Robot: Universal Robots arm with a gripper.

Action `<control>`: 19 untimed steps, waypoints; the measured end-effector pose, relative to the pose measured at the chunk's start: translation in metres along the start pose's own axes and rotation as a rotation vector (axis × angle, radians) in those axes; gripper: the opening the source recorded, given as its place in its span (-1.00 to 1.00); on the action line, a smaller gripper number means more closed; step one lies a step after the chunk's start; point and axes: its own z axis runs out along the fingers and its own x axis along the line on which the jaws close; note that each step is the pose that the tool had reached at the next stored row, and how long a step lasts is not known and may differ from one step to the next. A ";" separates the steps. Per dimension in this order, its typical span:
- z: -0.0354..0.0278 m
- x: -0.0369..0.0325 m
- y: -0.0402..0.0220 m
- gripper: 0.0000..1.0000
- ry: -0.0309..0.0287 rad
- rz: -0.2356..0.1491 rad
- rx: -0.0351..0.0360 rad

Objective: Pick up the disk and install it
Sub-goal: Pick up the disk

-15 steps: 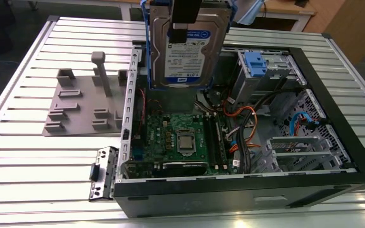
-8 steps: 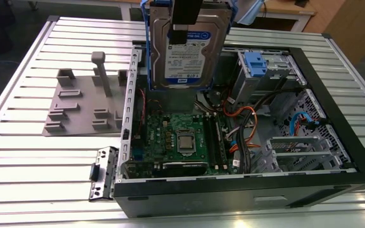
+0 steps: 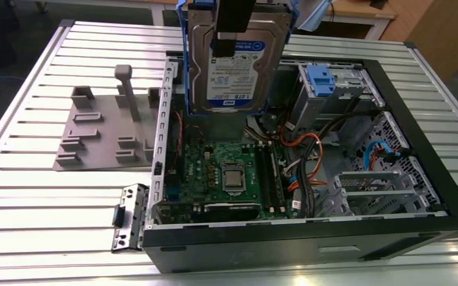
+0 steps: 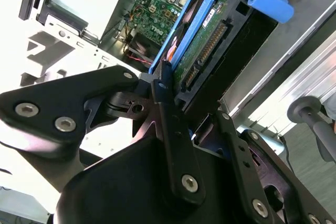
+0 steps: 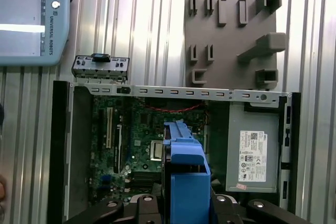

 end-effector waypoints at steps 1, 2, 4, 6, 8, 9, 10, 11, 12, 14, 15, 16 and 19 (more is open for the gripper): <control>0.0000 0.0003 0.0000 -0.28 0.0000 0.000 0.0000; 0.0000 0.0006 0.0000 -0.28 0.0000 0.000 0.0000; 0.0000 0.0013 0.0000 -0.28 -0.0001 0.000 0.0000; 0.0000 0.0019 -0.0001 -0.28 -0.0001 0.000 0.0000; -0.0001 0.0026 -0.0001 -0.28 0.0000 0.000 0.0000; -0.0001 0.0029 -0.0001 -0.28 -0.0001 0.000 0.0000; -0.0001 0.0032 -0.0001 -0.28 0.0000 0.000 0.0000; -0.0001 0.0036 -0.0001 -0.28 0.0000 0.000 0.0000; -0.0001 0.0039 -0.0001 -0.28 -0.0001 0.000 0.0000; -0.0001 0.0046 -0.0001 -0.28 0.0000 0.000 0.0000; -0.0001 0.0049 -0.0001 -0.28 0.0000 0.000 0.0000; -0.0001 0.0052 -0.0001 -0.28 -0.0001 0.000 0.0000; -0.0002 0.0062 -0.0002 -0.28 0.0000 0.000 0.0000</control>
